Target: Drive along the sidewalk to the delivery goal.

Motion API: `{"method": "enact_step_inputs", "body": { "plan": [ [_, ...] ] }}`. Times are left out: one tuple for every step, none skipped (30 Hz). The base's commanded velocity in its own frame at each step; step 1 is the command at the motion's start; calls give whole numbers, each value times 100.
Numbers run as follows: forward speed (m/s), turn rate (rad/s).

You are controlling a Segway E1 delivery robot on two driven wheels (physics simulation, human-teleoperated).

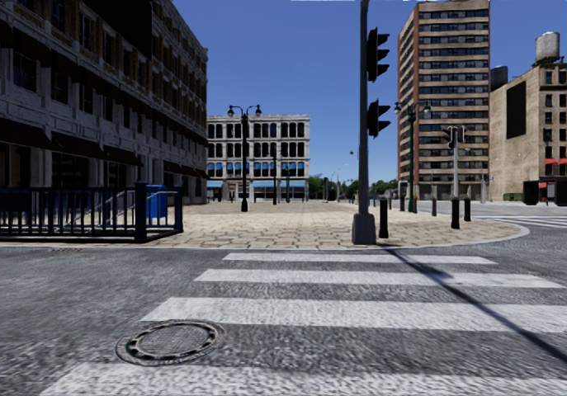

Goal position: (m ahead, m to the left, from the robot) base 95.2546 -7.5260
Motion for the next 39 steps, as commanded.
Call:
{"method": "enact_step_inputs", "body": {
  "plan": [
    [200,-27],
    [200,-27],
    [200,-27],
    [200,-27],
    [200,-27],
    [200,-27],
    [200,-27],
    [200,-27],
    [200,-27],
    [200,-8],
    [200,0],
    [200,0],
    [200,0],
    [200,0],
    [200,0],
    [200,0],
    [200,0],
    [200,0],
    [200,0],
    [200,0],
    [200,0],
    [200,0],
    [200,0],
    [200,0],
    [200,0],
    [200,0],
    [200,0],
    [200,0],
    [200,0],
    [200,0],
    [200,-6],
    [200,-17],
    [200,-20],
    [195,-16],
    [195,-16],
    [192,0],
    [187,0],
    [181,0],
    [174,0]
  ]
}}
